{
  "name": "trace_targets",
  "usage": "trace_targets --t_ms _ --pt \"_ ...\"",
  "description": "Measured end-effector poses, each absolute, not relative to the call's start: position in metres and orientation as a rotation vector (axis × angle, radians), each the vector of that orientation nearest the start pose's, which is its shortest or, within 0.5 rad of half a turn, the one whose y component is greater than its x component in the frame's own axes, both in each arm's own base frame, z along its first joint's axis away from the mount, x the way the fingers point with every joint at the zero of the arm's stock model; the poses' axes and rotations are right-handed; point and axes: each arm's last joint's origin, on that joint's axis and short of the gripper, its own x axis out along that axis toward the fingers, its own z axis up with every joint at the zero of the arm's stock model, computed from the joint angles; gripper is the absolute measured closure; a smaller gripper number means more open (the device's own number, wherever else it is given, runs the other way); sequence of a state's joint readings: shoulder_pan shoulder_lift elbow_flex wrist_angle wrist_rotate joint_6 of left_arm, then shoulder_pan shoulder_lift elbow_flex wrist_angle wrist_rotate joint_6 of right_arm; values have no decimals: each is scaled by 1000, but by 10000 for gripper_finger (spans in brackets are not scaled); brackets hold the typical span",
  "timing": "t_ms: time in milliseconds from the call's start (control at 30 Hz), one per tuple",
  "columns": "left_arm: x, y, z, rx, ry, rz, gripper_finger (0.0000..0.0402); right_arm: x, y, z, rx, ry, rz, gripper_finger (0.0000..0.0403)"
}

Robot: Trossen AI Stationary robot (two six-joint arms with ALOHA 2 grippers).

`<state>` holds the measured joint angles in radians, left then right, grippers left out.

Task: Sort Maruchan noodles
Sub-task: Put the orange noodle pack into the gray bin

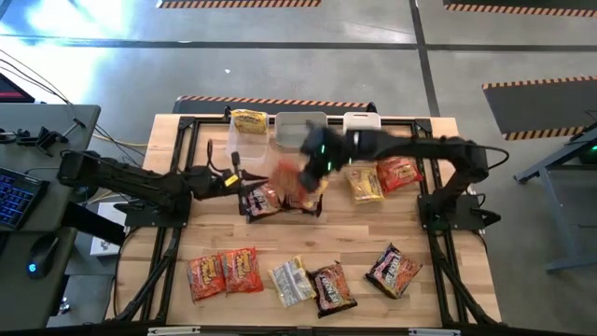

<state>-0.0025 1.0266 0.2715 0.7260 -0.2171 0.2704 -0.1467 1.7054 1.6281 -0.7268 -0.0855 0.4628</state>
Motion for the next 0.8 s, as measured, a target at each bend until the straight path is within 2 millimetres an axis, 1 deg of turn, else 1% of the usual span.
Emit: trace_targets --t_ms 67,133,167,267,400,467,567,633,800 --pt "197 8 201 260 61 227 379 360 -80 353 568 735 -386 403" --pt "197 10 200 239 62 233 379 349 -109 362 622 707 -507 403" --pt "197 10 200 228 65 236 379 343 -123 363 651 692 -560 403" --pt "197 10 198 205 72 234 379 327 -162 360 740 654 -685 403" --pt "197 10 197 197 78 233 379 311 -202 347 824 644 -808 403" --pt "198 10 196 190 82 233 379 308 -216 341 873 628 -863 403" --pt "198 10 196 174 79 236 379 311 -228 335 910 583 -893 403" --pt "197 11 196 182 81 246 379 315 -233 328 947 569 -902 403" --pt "197 13 198 172 71 345 380 329 -237 305 1031 592 -955 403"
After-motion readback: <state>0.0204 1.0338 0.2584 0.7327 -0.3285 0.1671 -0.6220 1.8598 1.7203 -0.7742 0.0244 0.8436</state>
